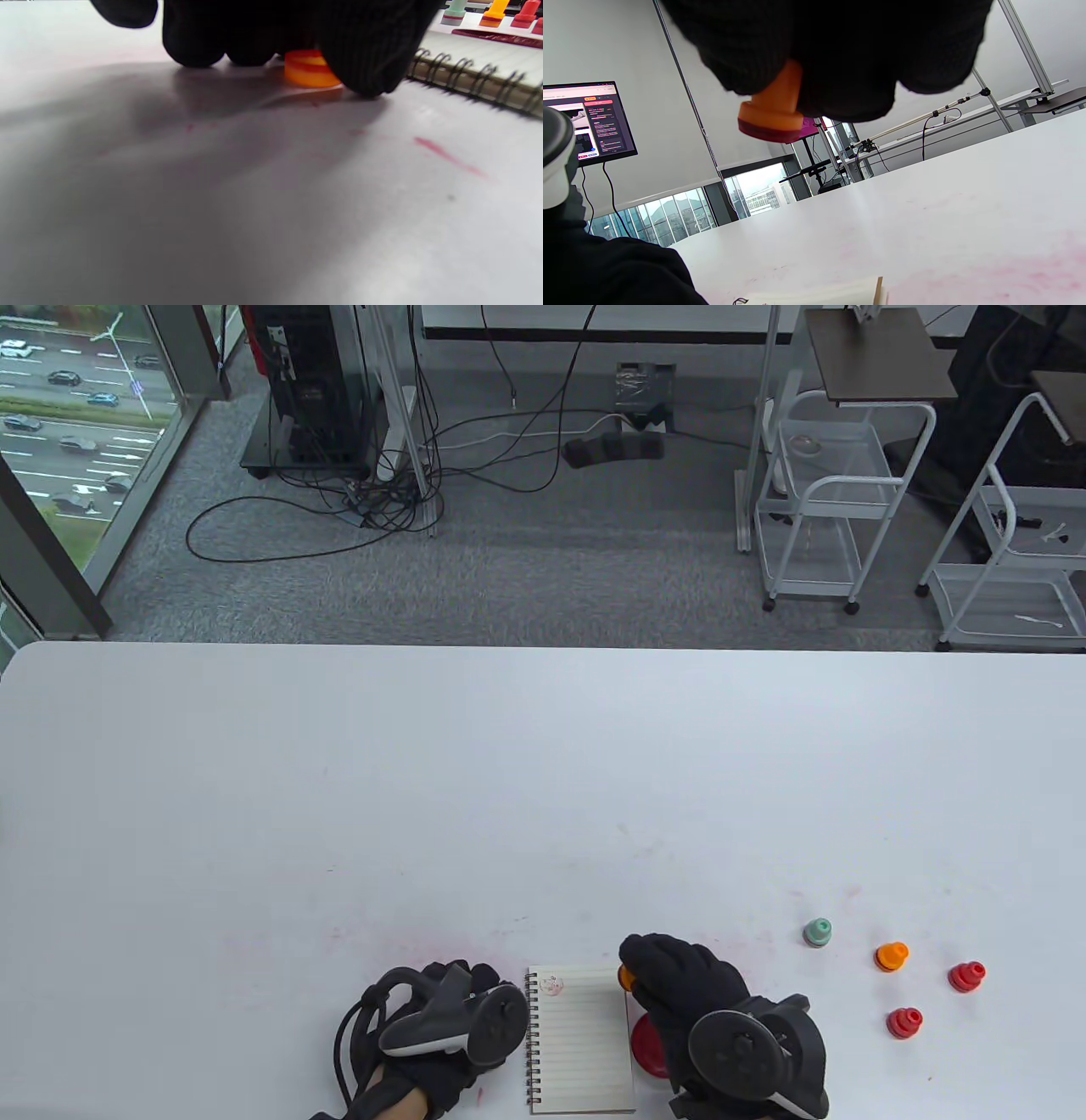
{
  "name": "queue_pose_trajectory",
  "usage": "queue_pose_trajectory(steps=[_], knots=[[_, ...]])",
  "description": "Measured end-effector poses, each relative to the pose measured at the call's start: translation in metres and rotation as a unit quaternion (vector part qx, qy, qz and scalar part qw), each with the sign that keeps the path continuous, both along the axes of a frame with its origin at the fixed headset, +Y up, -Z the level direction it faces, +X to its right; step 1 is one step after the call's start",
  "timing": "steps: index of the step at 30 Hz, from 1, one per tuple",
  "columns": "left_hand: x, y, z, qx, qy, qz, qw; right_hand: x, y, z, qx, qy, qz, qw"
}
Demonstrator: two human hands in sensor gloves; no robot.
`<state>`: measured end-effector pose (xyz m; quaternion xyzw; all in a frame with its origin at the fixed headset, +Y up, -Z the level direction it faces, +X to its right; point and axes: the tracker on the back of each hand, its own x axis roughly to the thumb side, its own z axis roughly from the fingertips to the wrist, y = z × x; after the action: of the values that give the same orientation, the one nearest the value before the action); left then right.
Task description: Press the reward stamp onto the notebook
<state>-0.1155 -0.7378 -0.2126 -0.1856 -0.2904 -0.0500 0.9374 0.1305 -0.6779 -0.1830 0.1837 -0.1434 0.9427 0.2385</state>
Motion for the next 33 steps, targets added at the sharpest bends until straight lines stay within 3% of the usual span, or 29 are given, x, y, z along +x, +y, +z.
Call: queue_pose_trajectory(steps=[7,15,21,25,33], knots=[[0.002,0.0,-0.001,-0.007,0.039,0.01,0.999,-0.002,-0.002,0.0,-0.003,0.003,0.013,1.0],[0.005,0.002,-0.001,0.015,0.034,0.001,0.999,-0.003,-0.001,0.001,0.0,0.005,0.012,1.0],[-0.016,0.022,-0.005,0.043,0.098,0.131,0.986,-0.006,-0.002,0.001,0.0,0.008,0.023,1.0],[-0.029,0.03,-0.005,0.026,0.136,0.193,0.971,-0.006,-0.002,0.001,-0.002,0.011,0.023,1.0],[-0.044,0.034,-0.005,0.008,0.149,0.274,0.95,-0.01,-0.004,0.001,-0.01,0.017,0.031,0.999]])
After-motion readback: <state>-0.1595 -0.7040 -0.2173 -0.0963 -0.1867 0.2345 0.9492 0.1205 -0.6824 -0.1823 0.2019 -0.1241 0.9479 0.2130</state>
